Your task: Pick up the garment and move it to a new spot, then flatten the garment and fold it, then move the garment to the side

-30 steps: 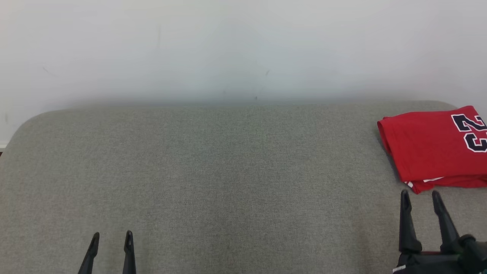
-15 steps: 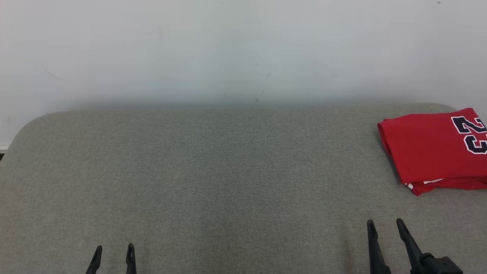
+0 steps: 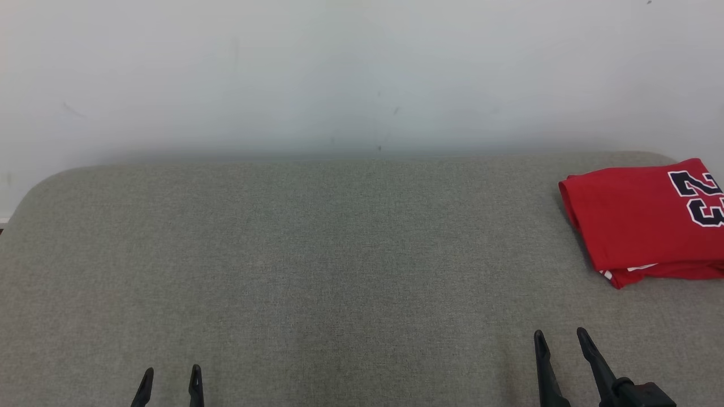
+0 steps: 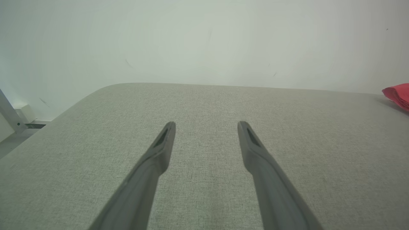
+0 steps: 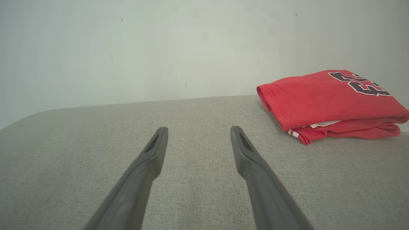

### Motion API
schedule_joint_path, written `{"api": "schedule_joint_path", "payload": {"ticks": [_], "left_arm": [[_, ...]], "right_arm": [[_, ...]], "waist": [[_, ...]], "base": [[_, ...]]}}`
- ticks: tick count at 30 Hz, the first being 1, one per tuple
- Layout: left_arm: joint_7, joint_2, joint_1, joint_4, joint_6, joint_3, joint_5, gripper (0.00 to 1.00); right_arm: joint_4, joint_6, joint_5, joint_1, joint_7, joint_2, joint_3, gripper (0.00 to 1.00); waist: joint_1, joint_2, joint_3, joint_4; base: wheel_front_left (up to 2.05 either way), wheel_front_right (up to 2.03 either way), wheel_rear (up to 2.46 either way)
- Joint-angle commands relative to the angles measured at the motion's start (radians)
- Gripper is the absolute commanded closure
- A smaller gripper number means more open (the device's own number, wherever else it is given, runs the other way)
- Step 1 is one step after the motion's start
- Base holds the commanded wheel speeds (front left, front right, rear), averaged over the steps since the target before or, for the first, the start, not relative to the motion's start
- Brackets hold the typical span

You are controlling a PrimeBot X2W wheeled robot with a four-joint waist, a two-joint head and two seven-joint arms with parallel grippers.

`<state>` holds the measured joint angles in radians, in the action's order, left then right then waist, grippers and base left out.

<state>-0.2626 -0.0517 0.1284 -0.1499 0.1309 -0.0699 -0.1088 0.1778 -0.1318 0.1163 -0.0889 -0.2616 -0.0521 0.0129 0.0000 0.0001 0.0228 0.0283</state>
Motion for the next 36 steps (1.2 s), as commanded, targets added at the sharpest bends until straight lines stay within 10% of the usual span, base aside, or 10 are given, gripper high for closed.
{"api": "schedule_joint_path", "payload": {"ticks": [1,20,21,36], "left_arm": [[-0.002,0.002,0.009,-0.003,-0.001,0.000,-0.003,0.00],[-0.002,0.002,-0.003,-0.014,-0.001,0.002,0.003,0.00],[0.000,0.000,-0.002,-0.013,0.000,0.002,0.000,1.00],[0.041,0.001,-0.034,-0.059,0.000,0.019,-0.206,1.00]], "right_arm": [[0.000,0.002,0.005,-0.002,-0.004,0.003,-0.001,0.00],[-0.002,0.002,0.011,-0.001,-0.004,0.003,-0.011,0.00],[0.000,0.000,0.007,0.001,0.000,0.000,-0.011,1.00],[0.029,0.000,0.211,0.010,0.054,-0.005,0.011,1.00]], "waist": [[0.0000,-0.0001,0.000,0.000],[0.0000,-0.0001,-0.009,-0.002],[0.0000,-0.0001,-0.009,-0.002],[0.0000,-0.0001,-0.011,-0.004]], "base": [[0.00,0.00,0.00],[0.00,0.00,0.00],[0.00,0.00,0.00],[0.00,0.00,0.00]]}}
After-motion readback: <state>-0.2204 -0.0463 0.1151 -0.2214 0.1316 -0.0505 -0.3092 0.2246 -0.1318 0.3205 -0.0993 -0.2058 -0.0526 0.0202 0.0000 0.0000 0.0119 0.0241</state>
